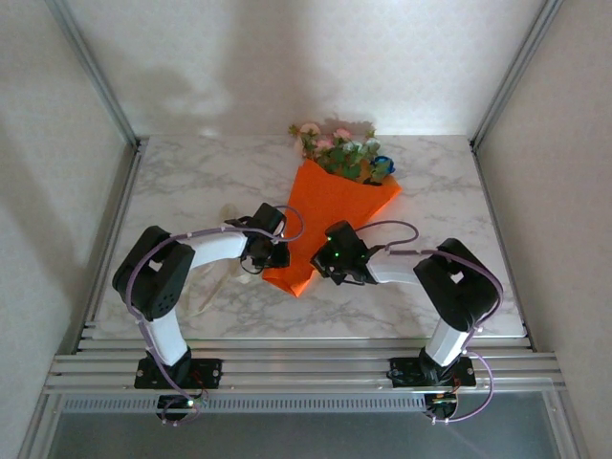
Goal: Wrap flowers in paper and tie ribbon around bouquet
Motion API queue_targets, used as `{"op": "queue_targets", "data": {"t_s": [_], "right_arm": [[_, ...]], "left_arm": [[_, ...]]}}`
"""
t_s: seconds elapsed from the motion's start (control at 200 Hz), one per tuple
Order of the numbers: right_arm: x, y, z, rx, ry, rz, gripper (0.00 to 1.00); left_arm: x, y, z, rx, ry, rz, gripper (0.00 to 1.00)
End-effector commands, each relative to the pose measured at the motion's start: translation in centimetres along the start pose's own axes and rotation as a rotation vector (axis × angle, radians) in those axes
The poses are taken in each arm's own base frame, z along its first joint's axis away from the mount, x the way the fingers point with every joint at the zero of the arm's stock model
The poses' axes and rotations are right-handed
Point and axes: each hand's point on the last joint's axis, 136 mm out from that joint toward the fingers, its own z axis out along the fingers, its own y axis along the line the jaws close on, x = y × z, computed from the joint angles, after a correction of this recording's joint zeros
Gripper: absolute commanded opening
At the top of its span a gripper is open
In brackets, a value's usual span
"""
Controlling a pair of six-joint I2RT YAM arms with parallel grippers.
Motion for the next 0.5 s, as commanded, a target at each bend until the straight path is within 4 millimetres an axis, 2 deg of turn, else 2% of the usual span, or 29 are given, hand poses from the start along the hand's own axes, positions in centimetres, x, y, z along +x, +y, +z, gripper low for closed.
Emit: {"op": "queue_targets", "data": {"t_s": [0.0, 0.055, 0.07, 0.095, 0.185, 0.205, 0.275, 0.33, 0.395, 0.491], "right_arm": [[-0.6, -0.3, -1.7, 0.031, -0.080, -0.025, 0.00], [-1.0, -0.2, -2.5, 0.027, -0.097, -0.040, 0.00], [-1.9, -0.3, -2.8, 0.027, -0.112, -0.029, 0.00], [-2.3, -0.3, -3.1, 0.028, -0.116, -0.032, 0.00], [-2.8, -0.4, -3.6, 0.051, -0.097, -0.066, 0.00], [-2.7, -0.4, -3.6, 0.059, -0.088, -0.079, 0.05], [-1.7, -0.6, -3.2, 0.075, -0.039, -0.099, 0.39], [-0.6, -1.0, -2.7, 0.087, 0.003, -0.105, 0.54], [0.5, -1.5, -2.3, 0.104, 0.018, -0.121, 0.61], [2.5, -1.6, -1.6, 0.092, 0.043, -0.128, 0.62]], "left_arm": [[3.0, 3.5, 2.1, -0.117, 0.095, -0.006, 0.17], [2.9, 2.9, 2.0, -0.095, 0.097, -0.011, 0.17], [2.8, 2.6, 2.0, -0.085, 0.099, -0.015, 0.17], [2.8, 2.3, 2.0, -0.066, 0.101, -0.024, 0.17], [2.8, 0.8, 2.1, -0.003, 0.118, -0.055, 0.17], [2.8, 0.6, 2.2, 0.010, 0.121, -0.062, 0.17], [2.9, 0.0, 2.2, 0.034, 0.126, -0.079, 0.17], [2.9, -0.1, 2.3, 0.041, 0.127, -0.085, 0.17], [3.1, 0.0, 2.4, 0.040, 0.130, -0.084, 0.16], [3.4, 0.2, 2.6, 0.037, 0.144, -0.082, 0.16]]}}
